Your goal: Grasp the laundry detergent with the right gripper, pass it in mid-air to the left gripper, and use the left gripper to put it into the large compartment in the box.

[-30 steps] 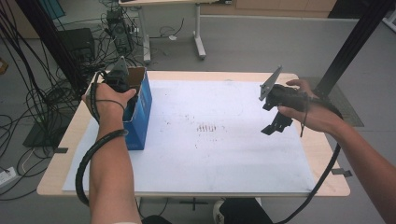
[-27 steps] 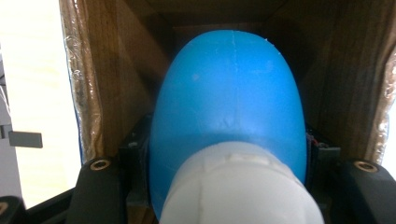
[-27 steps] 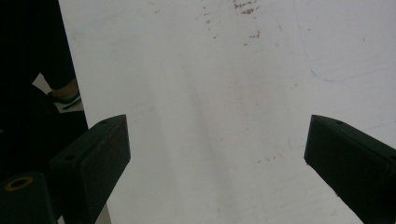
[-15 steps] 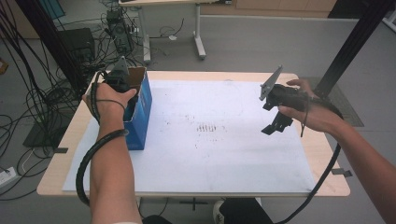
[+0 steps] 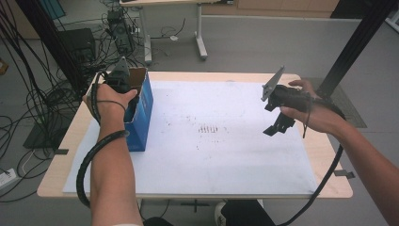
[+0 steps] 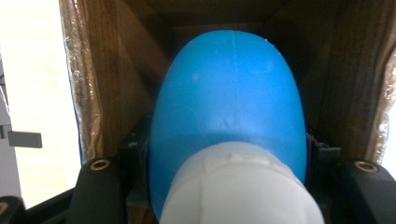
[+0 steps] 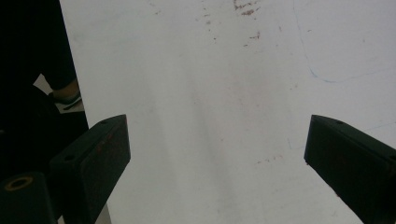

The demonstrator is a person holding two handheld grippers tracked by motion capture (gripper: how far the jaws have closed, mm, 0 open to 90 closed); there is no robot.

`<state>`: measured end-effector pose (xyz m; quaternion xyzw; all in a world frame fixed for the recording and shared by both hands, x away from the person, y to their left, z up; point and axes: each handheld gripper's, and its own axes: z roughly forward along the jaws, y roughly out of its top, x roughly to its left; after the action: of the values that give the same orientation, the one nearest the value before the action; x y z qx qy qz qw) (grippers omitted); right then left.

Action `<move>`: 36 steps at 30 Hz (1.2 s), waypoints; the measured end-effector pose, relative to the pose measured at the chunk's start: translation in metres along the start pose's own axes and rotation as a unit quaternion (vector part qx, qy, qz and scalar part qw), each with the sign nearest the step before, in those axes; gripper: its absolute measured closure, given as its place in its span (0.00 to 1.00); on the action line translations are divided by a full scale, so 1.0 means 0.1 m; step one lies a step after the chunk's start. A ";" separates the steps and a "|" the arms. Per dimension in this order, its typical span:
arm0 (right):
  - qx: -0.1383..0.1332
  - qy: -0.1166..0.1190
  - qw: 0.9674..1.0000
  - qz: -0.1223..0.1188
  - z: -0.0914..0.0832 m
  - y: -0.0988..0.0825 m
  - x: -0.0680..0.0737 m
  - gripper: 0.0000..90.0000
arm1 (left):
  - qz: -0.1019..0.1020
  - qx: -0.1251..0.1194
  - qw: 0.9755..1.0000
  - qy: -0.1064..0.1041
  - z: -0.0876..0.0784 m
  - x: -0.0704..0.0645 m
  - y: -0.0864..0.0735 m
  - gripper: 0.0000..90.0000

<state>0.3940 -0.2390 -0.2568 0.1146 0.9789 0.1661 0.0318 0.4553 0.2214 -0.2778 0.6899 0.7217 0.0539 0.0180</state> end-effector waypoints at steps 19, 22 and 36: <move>0.002 -0.001 1.000 -0.002 -0.02 0.01 0.00 0.08 | -0.001 0.000 1.000 0.000 0.00 0.00 0.00 0.41; 0.003 -0.001 1.000 -0.002 -0.01 0.01 0.00 0.08 | -0.001 -0.001 1.000 0.000 0.00 0.00 0.00 0.41; 0.002 -0.003 1.000 -0.003 -0.02 0.01 -0.01 0.08 | -0.003 -0.001 1.000 -0.002 0.00 0.01 0.00 0.41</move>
<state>0.3950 -0.2392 -0.2550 0.1120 0.9795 0.1638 0.0349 0.4550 0.2222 -0.2780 0.6880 0.7235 0.0539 0.0203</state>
